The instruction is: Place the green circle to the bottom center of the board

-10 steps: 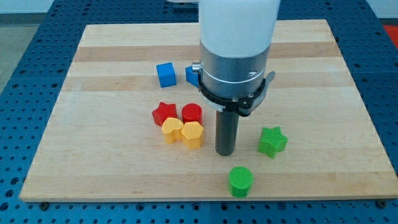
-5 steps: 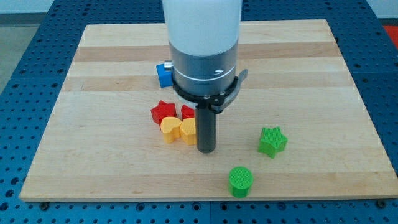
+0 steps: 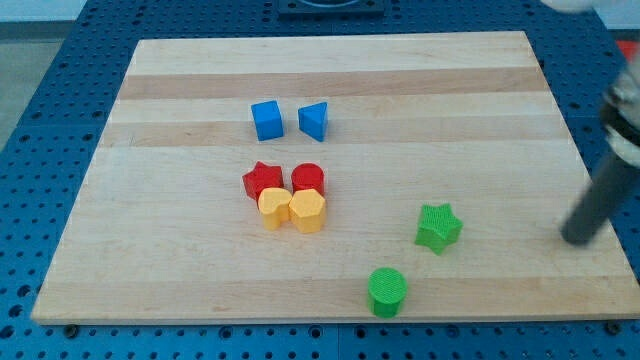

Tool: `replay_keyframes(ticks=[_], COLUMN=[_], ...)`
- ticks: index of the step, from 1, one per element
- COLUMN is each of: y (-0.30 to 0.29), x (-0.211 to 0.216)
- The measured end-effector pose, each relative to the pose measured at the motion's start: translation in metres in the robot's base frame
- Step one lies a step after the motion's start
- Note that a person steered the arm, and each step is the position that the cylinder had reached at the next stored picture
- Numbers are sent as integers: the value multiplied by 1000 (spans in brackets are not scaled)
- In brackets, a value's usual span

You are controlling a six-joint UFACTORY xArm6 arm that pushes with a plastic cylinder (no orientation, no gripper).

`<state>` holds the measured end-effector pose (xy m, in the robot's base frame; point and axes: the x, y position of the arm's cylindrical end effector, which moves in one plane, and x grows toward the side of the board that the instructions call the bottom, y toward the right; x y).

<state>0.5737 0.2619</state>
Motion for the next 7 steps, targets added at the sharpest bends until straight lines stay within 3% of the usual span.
replay_keyframes(ticks=[1, 3, 5, 6, 7], y=[-6, -17, -113, -222, -247], x=[44, 45, 45, 27, 34])
